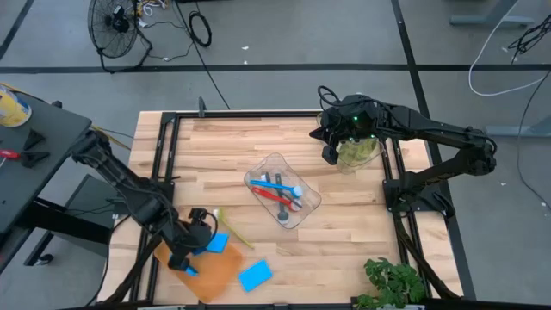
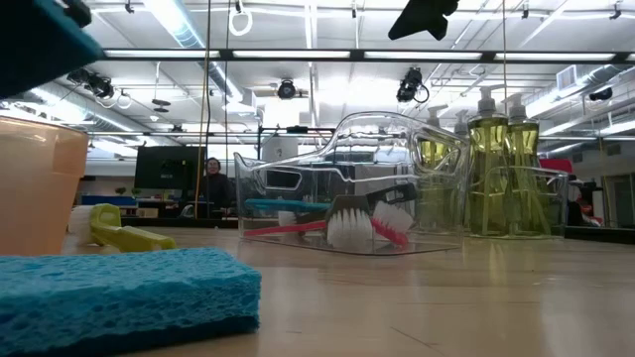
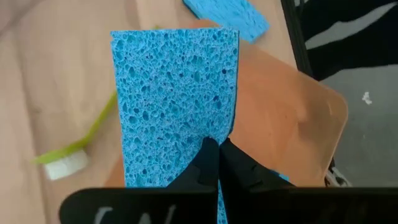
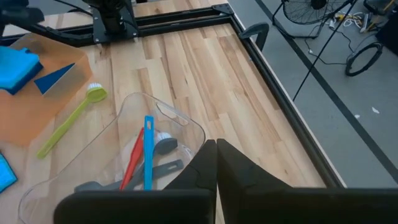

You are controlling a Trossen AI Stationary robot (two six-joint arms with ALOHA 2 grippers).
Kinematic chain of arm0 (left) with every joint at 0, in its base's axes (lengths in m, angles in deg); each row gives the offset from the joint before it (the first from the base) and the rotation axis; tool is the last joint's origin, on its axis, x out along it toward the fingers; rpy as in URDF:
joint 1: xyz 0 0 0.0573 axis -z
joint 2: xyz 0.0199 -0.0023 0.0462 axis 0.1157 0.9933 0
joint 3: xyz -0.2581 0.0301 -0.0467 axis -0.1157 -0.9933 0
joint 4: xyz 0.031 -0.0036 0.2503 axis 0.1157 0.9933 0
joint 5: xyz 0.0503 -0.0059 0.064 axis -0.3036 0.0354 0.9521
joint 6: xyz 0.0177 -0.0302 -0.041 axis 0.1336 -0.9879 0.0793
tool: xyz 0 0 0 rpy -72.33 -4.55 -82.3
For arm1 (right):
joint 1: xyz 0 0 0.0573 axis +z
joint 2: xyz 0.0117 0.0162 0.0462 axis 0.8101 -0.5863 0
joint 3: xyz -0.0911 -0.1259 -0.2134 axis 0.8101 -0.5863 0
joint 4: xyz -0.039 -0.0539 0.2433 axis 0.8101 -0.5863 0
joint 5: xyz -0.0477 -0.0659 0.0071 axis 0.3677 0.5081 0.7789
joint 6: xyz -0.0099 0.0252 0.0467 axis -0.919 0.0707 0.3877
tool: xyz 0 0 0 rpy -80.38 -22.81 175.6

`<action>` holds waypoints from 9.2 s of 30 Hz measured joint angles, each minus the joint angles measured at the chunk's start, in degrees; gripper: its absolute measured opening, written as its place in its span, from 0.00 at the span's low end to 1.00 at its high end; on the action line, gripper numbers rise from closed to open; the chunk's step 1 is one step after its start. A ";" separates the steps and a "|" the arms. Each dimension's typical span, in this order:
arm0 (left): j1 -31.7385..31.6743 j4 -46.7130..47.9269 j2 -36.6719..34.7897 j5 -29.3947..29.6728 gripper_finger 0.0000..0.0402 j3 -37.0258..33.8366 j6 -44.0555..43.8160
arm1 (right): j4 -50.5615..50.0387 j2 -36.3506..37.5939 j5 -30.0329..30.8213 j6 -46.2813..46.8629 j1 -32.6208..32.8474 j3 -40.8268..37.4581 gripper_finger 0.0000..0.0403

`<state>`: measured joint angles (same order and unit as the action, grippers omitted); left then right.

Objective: Pick & Place Kitchen Sink Supplies
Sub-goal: Put the blue sponge into the transparent orange bin, then put the green dish brush into the bottom transparent bin

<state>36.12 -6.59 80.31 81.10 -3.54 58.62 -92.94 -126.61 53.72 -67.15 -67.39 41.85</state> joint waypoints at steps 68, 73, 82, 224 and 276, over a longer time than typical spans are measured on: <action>-13.87 12.14 7.13 -1.79 0.46 9.05 39.25 | -0.88 -0.02 0.00 -1.12 -0.01 0.00 0.02; -18.90 11.19 7.13 -4.17 0.46 9.05 45.50 | -0.90 -0.02 -0.02 -2.08 -0.02 0.00 0.02; -26.69 11.27 7.13 -8.87 0.46 9.05 51.16 | -0.92 -0.02 -0.02 -2.11 -0.02 0.00 0.02; -34.29 -4.42 28.55 -24.46 0.46 2.20 72.31 | -2.99 -0.02 0.07 -7.16 -0.02 0.02 0.02; -34.29 -1.31 32.11 -23.75 0.06 3.38 76.61 | -2.49 0.00 0.17 -8.36 -0.01 0.02 0.02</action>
<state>1.83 -7.90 112.42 57.35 -0.16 135.23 -95.43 -126.61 53.90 -75.51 -67.40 41.87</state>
